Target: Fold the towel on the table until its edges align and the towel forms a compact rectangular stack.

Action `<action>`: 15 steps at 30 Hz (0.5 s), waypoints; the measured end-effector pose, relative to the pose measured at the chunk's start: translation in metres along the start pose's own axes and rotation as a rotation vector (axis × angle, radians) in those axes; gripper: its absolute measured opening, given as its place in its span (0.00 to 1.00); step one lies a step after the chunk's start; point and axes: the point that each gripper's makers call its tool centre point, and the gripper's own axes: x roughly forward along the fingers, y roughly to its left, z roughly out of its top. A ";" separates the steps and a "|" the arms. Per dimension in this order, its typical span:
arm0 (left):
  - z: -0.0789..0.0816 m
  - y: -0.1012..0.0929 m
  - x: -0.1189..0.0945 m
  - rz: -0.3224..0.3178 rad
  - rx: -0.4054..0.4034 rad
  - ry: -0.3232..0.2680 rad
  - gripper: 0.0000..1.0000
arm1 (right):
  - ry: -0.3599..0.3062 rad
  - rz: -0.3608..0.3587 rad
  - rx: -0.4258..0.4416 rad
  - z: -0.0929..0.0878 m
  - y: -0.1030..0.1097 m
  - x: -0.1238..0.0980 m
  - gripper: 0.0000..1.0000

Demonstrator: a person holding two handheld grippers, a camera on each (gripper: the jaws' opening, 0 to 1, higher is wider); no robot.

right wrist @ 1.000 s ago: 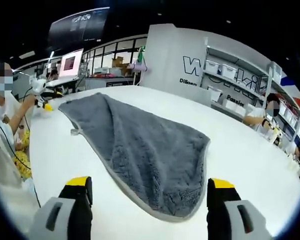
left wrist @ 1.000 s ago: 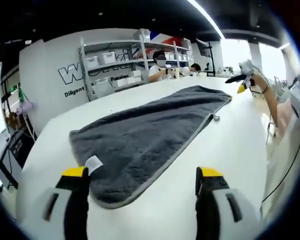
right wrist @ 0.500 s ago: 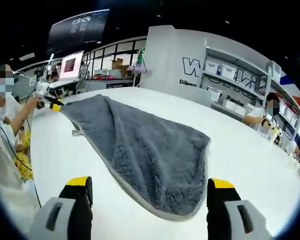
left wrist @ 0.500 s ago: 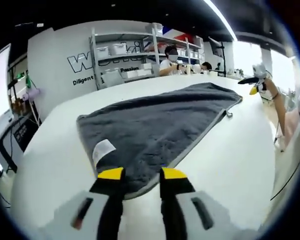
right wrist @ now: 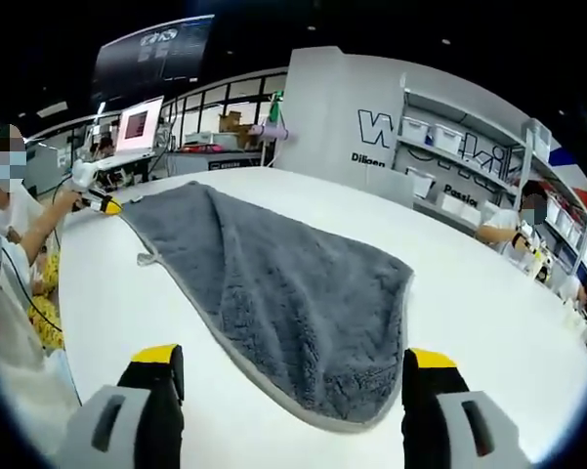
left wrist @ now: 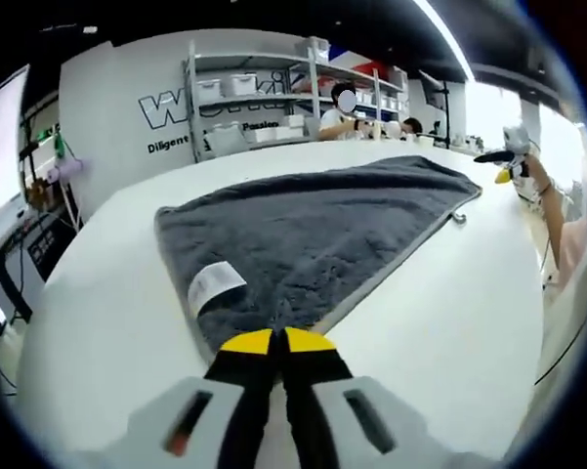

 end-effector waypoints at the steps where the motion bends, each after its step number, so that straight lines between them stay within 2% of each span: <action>1: -0.002 -0.001 -0.003 0.002 0.009 0.011 0.04 | 0.000 0.000 0.000 0.000 0.000 0.000 0.97; 10: -0.017 0.006 -0.027 0.033 0.015 0.072 0.04 | 0.013 0.012 0.002 -0.002 0.000 0.003 0.97; 15: -0.022 0.007 -0.034 0.045 0.023 0.098 0.04 | 0.023 0.021 0.004 -0.006 0.001 0.005 0.97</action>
